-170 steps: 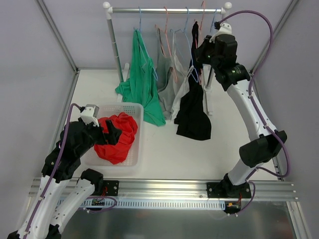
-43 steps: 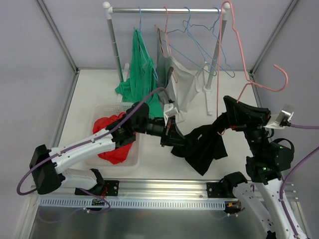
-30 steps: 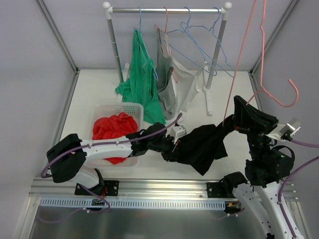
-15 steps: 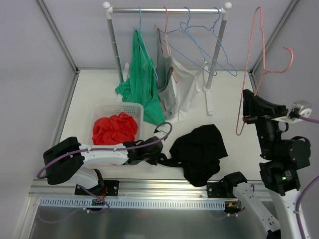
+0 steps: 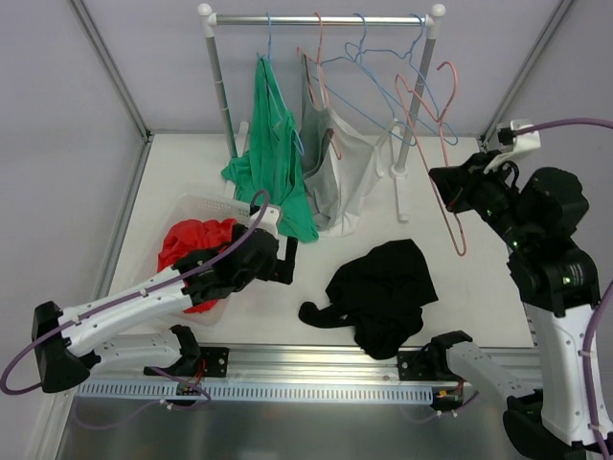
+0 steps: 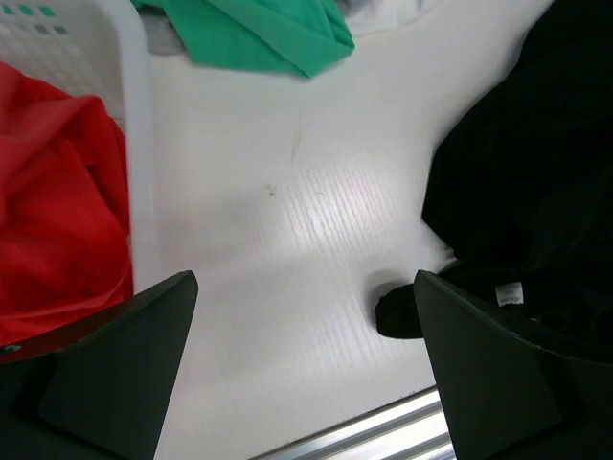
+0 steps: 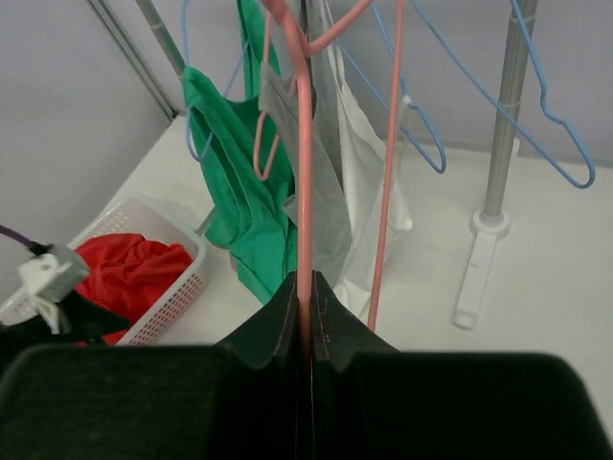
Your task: Remove the tank top from the hanger
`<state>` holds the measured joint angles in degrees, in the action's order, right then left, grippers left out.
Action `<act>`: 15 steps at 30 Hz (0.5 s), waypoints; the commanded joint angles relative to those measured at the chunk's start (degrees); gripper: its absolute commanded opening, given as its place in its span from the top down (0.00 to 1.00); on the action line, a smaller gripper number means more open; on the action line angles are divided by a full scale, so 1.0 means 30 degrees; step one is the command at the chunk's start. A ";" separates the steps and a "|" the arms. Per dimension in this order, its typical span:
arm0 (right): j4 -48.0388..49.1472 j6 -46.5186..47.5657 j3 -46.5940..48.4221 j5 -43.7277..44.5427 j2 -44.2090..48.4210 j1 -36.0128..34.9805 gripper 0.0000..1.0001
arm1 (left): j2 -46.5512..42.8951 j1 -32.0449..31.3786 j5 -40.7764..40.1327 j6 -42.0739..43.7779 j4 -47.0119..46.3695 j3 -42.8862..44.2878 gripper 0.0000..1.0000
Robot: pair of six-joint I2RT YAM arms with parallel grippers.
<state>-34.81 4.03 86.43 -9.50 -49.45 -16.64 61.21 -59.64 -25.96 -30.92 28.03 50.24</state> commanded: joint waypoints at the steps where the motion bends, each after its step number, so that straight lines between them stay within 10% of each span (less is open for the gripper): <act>1: -0.0149 0.0385 0.0750 -0.1168 -0.0800 0.0712 1.00 | -0.1272 0.0250 -0.0171 0.1251 0.1878 0.1502 0.01; 15: -0.0057 0.0678 0.5084 -0.8858 -0.6685 0.5487 1.00 | -0.1420 0.1826 0.1618 0.1693 0.3192 0.5924 0.01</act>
<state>-36.60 5.89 99.04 -23.44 -65.39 -2.57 57.78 -57.45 -20.93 -25.80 34.65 63.31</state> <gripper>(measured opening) 0.064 0.986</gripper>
